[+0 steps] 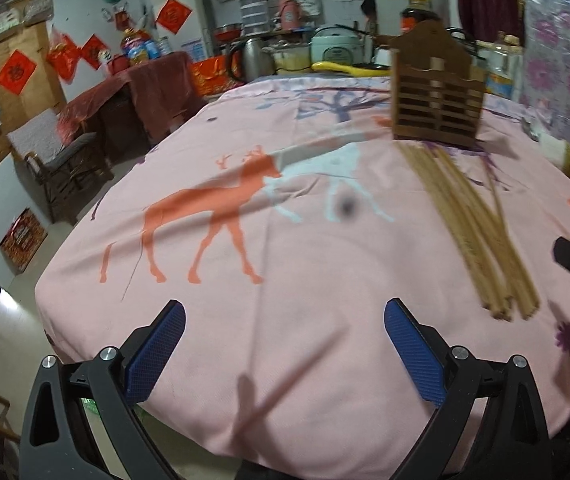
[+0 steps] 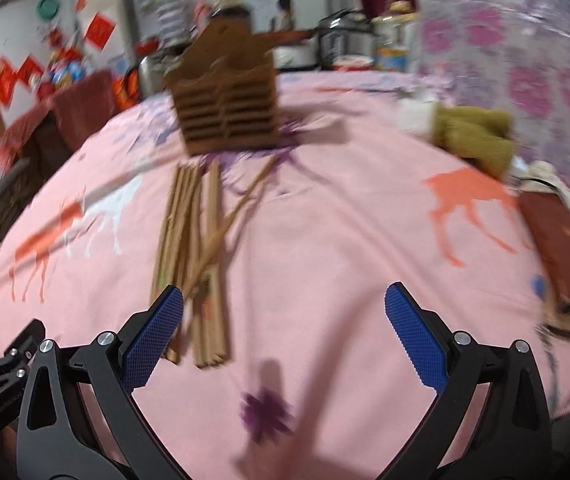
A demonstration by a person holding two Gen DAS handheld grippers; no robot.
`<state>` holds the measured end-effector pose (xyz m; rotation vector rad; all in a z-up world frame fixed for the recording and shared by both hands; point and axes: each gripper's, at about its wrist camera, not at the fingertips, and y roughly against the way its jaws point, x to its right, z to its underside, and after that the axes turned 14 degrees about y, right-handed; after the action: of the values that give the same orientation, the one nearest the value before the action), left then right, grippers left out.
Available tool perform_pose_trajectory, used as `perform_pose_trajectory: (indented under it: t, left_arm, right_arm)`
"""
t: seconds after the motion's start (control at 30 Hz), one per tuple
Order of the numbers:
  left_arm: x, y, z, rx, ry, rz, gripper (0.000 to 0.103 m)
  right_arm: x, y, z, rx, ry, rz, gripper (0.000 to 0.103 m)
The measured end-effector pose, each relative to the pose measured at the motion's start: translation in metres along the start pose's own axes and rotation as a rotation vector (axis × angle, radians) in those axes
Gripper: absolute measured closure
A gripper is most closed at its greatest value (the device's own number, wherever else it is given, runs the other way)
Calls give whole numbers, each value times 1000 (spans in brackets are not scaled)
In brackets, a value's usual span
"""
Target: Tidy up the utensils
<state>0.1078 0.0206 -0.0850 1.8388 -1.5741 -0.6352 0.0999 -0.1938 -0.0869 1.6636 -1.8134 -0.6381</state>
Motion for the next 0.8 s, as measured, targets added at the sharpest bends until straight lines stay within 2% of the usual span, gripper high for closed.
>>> perform_pose_trajectory:
  t: [0.17,0.27,0.3,0.37,0.43,0.5,0.67,0.8]
  left_arm:
    - [3,-18,-8,-37,3,-15,5]
    - [12,-26,-13,-56,-14,-9,5]
    - [16,-29,-15,-61,-25,-4,5]
    - [26,-33,-18,-69,-43,12,5]
    - [39,-36,-21,-78,-66,41,5]
    - [55,-39,-24,-94,-100,82,5]
    - [92,-45,-29,-139,-165,180,5]
    - [113,-59,-33,-206,-182,243,5]
  right_arm:
    - [-13,-29,-10,-66,55,-42,6]
    - [8,-47,-7,-173,-23,-79,7]
    - [16,-49,-5,-183,-42,-69,7]
    - [39,-51,-2,-201,-85,27,7]
    - [62,-49,1,-197,-142,68,7]
    - [70,-42,0,-163,-139,74,7]
    - [80,-32,0,-81,-181,48,6]
    - [98,-40,4,-101,-270,12,6]
